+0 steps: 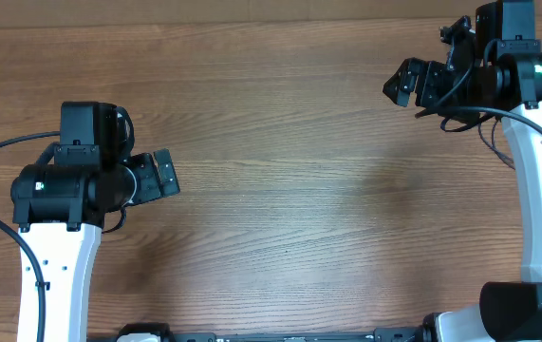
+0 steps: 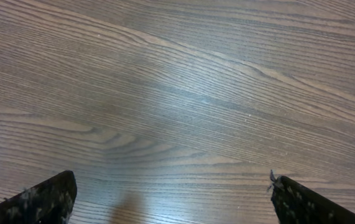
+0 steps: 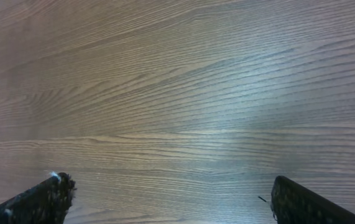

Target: Untangle cables

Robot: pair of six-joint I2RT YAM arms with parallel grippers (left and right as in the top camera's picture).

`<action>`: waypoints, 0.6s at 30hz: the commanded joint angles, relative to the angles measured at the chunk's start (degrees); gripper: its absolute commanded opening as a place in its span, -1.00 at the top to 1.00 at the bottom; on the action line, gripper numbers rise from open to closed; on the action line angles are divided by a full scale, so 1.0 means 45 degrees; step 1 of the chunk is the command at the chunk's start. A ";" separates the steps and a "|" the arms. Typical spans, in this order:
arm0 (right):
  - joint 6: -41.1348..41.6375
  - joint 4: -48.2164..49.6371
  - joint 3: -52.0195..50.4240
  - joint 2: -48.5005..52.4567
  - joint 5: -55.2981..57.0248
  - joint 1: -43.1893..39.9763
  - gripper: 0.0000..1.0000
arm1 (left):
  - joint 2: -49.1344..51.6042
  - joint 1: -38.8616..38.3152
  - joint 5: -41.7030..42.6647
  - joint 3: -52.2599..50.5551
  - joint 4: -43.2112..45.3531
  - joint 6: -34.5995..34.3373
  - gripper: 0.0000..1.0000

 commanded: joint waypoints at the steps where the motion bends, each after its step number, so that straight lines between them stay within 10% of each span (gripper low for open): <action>1: -0.0044 0.0034 0.0136 -0.0083 -0.0015 -0.0010 -1.00 | 0.0039 0.0063 0.0039 0.0034 0.0015 0.0238 -1.00; 18: -0.0044 0.0034 0.0136 -0.0083 -0.0015 -0.0010 -1.00 | 0.0199 0.0068 0.0039 0.0034 0.0019 0.0238 -0.99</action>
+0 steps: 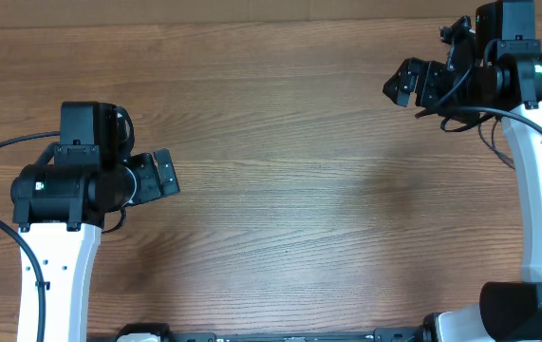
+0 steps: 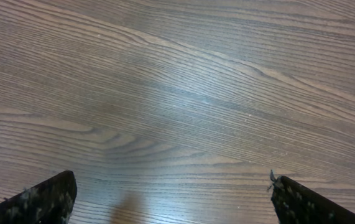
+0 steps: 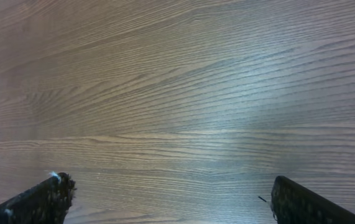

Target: Untangle cables

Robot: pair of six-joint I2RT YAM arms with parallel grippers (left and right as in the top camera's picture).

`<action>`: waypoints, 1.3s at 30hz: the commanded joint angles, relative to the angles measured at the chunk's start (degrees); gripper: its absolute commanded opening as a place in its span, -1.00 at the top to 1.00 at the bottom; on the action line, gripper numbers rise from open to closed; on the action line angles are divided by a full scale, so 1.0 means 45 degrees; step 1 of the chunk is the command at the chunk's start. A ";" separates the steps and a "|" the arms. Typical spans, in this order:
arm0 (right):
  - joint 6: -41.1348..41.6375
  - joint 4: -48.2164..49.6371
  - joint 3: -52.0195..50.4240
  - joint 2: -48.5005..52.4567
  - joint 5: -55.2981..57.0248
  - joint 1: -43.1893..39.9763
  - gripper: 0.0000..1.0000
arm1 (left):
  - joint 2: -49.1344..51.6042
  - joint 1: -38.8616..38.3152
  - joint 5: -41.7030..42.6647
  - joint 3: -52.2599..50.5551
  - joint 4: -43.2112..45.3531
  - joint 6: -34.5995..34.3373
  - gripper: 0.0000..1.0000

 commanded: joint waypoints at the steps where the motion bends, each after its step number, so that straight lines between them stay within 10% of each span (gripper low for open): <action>1: -0.0049 0.0034 0.0136 -0.0083 -0.0015 -0.0010 -1.00 | 0.0248 0.0068 0.0039 0.0034 0.0019 0.0238 -0.99; 39: -0.0049 0.0034 0.0136 -0.0083 -0.0015 -0.0010 -1.00 | -0.4376 0.0029 0.0039 0.0029 0.0015 0.0238 -0.99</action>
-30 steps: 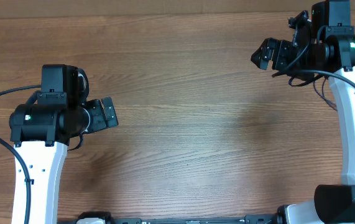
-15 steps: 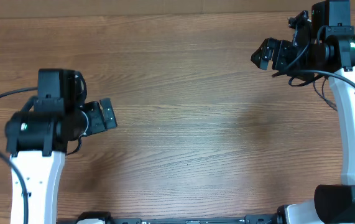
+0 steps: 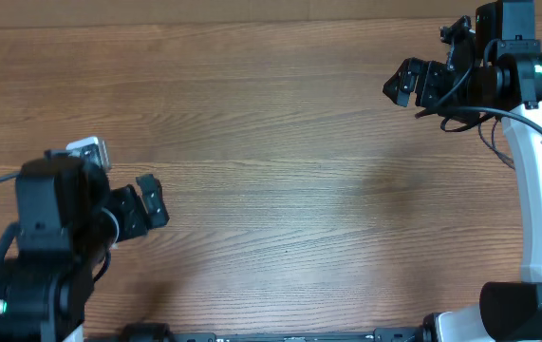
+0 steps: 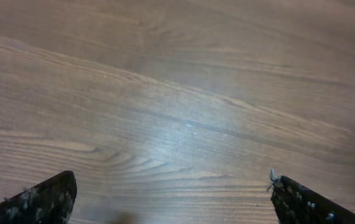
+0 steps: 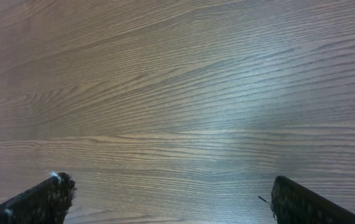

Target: Untangle cables

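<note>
No cables show in any view; only bare wooden table lies under the cameras. My left gripper hangs at the left, nearer the front edge, fingers wide apart and empty; in the left wrist view its fingertips frame plain wood. At the far right my right gripper is open too, with nothing between its fingertips.
The arms' own black supply cables run along the white links at the left edge and right edge. Black base hardware lines the front edge of the table.
My left arm has moved toward the front of the table and swung, its gripper now lower and slightly left in the overhead view. The right arm has not moved.
At both earlier moments the two arms stood still with open, empty grippers over bare wood. By now only the left arm has shifted, toward the front edge; both grippers stay open and empty.
</note>
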Robot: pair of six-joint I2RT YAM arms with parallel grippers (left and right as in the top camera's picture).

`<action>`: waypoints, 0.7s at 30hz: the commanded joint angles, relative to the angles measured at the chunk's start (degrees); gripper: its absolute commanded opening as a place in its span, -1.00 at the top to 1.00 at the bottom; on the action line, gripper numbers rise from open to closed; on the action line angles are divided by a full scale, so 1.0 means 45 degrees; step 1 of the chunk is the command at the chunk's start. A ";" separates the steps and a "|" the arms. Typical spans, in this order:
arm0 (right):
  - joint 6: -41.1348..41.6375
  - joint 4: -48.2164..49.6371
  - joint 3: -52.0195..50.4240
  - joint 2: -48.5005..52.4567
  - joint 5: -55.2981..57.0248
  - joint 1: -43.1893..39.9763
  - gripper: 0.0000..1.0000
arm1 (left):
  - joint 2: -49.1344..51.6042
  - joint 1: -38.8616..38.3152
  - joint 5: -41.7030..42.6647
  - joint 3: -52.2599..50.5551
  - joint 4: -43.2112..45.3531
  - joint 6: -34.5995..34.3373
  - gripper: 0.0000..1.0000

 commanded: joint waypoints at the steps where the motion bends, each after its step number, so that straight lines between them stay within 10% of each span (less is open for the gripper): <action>1: -0.0044 0.0044 0.0136 -0.0083 -0.0019 -0.0010 -1.00 | -0.0568 0.0029 0.0039 0.0029 0.0019 0.0238 -0.99; 21: -0.0044 0.0044 0.0136 -0.0083 -0.0019 -0.0010 -1.00 | -0.3157 0.0068 0.0112 -0.2633 0.1972 0.0097 -1.00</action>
